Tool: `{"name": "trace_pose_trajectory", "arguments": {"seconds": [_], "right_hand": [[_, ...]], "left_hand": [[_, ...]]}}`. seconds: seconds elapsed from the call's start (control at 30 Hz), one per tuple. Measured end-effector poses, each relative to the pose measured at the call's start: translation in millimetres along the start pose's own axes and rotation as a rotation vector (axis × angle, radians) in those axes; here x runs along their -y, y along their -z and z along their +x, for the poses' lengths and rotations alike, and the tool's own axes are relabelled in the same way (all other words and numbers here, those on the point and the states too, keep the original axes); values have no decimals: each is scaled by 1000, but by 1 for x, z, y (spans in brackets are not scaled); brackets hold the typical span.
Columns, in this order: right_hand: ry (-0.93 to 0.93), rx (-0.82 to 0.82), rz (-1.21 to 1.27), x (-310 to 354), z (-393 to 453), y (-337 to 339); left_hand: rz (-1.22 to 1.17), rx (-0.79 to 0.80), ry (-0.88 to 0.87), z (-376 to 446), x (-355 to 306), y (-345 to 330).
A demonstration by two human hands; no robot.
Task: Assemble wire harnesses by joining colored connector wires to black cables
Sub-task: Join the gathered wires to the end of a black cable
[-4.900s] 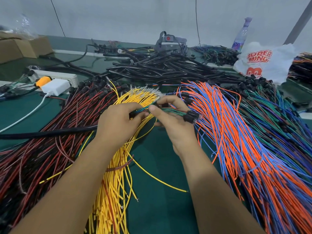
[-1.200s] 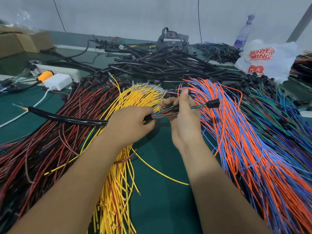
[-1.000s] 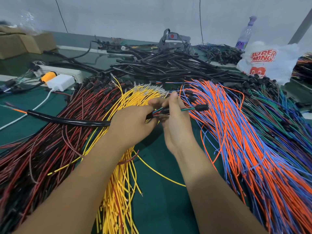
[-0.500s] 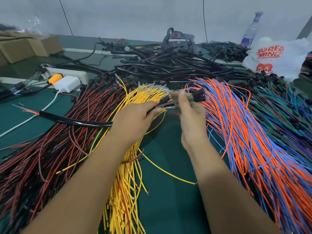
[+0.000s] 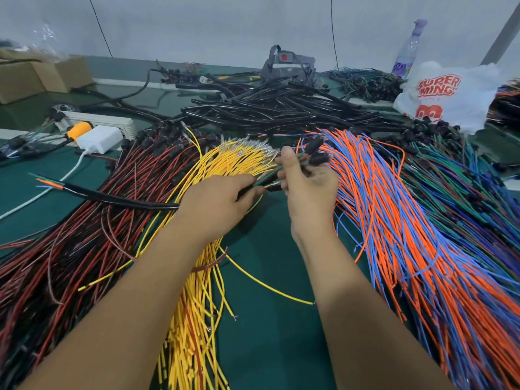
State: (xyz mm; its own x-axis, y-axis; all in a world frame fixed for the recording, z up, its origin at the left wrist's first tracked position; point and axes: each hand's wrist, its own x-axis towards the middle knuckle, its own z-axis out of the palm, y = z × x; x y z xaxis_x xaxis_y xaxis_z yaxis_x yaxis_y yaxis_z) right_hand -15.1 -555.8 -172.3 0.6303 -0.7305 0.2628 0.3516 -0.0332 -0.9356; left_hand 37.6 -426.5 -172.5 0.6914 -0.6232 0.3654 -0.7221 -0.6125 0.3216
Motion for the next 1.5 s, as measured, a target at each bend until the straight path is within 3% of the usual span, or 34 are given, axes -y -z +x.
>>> {"name": "trace_pose_trajectory", "arguments": {"seconds": [0.17,0.27,0.87,1.13,1.33,1.5], "right_hand": [[30,131,-12,0,0,3],[73,152,-60,1,-2,2],[113,125,-238,-5,-12,-4],[-82,123,114,-5,-10,-6],[32,155,-103,-3,-11,-3],[49,191,-115,-3,-16,-2]], "left_hand": [[-469,-39,154,0,3,3],[-578,-31,178,1,3,4],[-604,9,186,0,0,4],[-828,-30,198,3,4,5],[-636,-20,188,0,1,4],[-577,-19,169,-1,1,5]]}}
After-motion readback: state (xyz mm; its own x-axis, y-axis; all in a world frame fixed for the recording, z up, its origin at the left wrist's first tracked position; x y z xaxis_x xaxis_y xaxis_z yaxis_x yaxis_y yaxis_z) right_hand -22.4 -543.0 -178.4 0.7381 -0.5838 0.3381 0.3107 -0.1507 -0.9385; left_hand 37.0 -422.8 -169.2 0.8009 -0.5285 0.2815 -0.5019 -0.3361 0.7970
